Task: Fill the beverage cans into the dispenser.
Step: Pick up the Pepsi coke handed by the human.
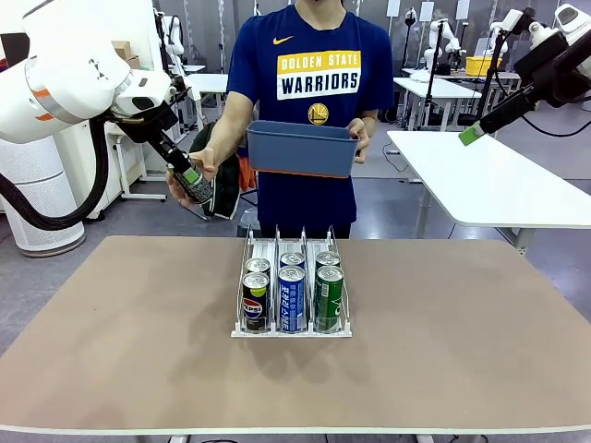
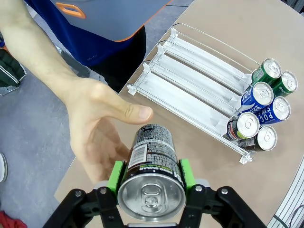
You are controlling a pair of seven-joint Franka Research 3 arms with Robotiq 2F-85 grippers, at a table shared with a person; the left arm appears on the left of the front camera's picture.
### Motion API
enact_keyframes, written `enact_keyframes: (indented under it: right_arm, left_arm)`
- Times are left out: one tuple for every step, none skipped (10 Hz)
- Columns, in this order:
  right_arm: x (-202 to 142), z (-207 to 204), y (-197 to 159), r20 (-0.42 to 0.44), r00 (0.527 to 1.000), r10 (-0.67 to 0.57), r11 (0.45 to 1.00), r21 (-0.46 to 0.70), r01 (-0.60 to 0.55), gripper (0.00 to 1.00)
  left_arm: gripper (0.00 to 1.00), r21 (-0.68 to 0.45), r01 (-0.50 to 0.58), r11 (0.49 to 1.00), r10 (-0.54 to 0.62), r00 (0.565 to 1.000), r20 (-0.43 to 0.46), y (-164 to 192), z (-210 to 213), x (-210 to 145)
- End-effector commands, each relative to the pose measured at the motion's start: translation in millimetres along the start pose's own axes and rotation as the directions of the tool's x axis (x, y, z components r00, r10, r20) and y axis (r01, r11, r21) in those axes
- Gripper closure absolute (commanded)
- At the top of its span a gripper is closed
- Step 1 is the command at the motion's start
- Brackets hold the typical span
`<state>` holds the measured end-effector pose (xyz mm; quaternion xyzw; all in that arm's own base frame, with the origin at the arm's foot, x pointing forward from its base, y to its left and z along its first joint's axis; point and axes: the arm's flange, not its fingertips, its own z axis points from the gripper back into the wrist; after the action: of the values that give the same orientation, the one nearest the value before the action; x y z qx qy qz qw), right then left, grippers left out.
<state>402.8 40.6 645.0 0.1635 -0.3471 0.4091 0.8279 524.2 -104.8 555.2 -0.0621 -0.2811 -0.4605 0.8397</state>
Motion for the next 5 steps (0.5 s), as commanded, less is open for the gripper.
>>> enact_keyframes:
  right_arm:
    - [-1.3,-1.0,0.5,-0.001,1.000,-0.001,1.000,0.001,0.001,0.00]
    - [-1.3,-1.0,0.5,-0.001,1.000,-0.001,1.000,0.001,0.001,0.00]
    - [-1.3,-1.0,0.5,-0.001,1.000,-0.001,1.000,0.001,0.001,0.00]
    - [-1.3,-1.0,0.5,-0.001,1.000,-0.001,1.000,0.001,0.001,0.00]
    - [-1.3,-1.0,0.5,-0.001,1.000,-0.001,1.000,0.001,0.001,0.00]
  left_arm:
    - [0.51,0.005,0.000,1.000,0.000,1.000,0.004,0.2,3.4,0.5]
    - [0.51,0.005,0.000,1.000,0.000,1.000,0.004,0.2,3.4,0.5]
    - [0.51,0.005,0.000,1.000,0.000,1.000,0.004,0.2,3.4,0.5]
    - [0.51,0.005,0.000,1.000,0.000,1.000,0.004,0.2,3.4,0.5]
    - [0.51,0.005,0.000,1.000,0.000,1.000,0.004,0.2,3.4,0.5]
